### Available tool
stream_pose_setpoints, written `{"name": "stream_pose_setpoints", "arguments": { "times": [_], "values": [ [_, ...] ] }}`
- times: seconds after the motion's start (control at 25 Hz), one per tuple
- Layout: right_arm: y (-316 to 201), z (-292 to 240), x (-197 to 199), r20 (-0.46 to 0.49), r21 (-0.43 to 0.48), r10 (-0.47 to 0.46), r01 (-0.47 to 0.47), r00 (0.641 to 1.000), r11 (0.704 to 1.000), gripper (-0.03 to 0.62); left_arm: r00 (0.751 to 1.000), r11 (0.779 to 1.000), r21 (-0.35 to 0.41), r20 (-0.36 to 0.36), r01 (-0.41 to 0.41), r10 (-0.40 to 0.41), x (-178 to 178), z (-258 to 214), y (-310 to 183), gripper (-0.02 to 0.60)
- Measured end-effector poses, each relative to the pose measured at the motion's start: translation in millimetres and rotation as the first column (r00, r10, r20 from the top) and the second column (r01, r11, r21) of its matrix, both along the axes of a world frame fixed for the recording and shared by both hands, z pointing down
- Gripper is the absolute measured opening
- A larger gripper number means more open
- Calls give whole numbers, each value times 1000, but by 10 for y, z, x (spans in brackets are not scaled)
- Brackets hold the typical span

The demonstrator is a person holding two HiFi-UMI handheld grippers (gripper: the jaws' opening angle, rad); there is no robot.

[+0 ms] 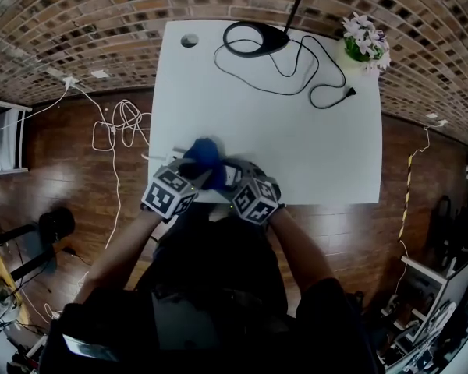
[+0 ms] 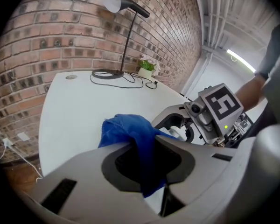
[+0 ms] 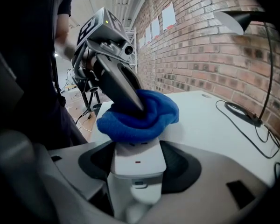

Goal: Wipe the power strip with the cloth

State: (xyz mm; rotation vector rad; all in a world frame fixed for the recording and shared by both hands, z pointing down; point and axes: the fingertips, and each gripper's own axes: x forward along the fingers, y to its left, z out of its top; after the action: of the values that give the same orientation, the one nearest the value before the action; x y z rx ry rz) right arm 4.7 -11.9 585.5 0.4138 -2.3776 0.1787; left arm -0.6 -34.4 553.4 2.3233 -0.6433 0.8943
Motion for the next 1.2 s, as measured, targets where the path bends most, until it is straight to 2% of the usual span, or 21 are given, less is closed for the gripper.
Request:
{"name": "stream_pose_setpoints", "arguments": {
  "times": [0.28, 0.4, 0.56, 0.76, 0.84, 0.96, 1.2],
  "values": [
    [-6, 9, -3, -3, -2, 8, -8, 1000, 1000, 287, 997, 997, 2, -1, 74, -74, -367, 29, -150, 75],
    [-3, 13, -6, -4, -3, 9, -9, 1000, 1000, 287, 996, 996, 43, 18, 84, -85, -497, 30, -189, 75],
    [-8, 5, -4, -3, -1, 11, -11, 1000, 1000, 287, 988, 987, 67, 40, 144, -147, -810, 22, -286, 75],
    [-6, 11, -7, -3, -4, 15, -15, 1000, 1000, 287, 987, 986, 106, 83, 129, -138, -994, 40, -330, 75],
    [-5, 8, -12, -1, -1, 16, -16, 1000, 1000, 287, 982, 982, 101, 86, 157, -166, -1095, 63, -349, 75],
    [-5, 0, -18, 0, 0, 17, -17, 1000, 1000, 287, 974, 974, 47, 36, 222, -224, -1220, 74, -358, 77],
    [-18, -2, -23, -2, -9, 27, -27, 1000, 1000, 288, 979, 979, 23, 11, 201, -202, -1241, 72, -369, 77]
  ]
}}
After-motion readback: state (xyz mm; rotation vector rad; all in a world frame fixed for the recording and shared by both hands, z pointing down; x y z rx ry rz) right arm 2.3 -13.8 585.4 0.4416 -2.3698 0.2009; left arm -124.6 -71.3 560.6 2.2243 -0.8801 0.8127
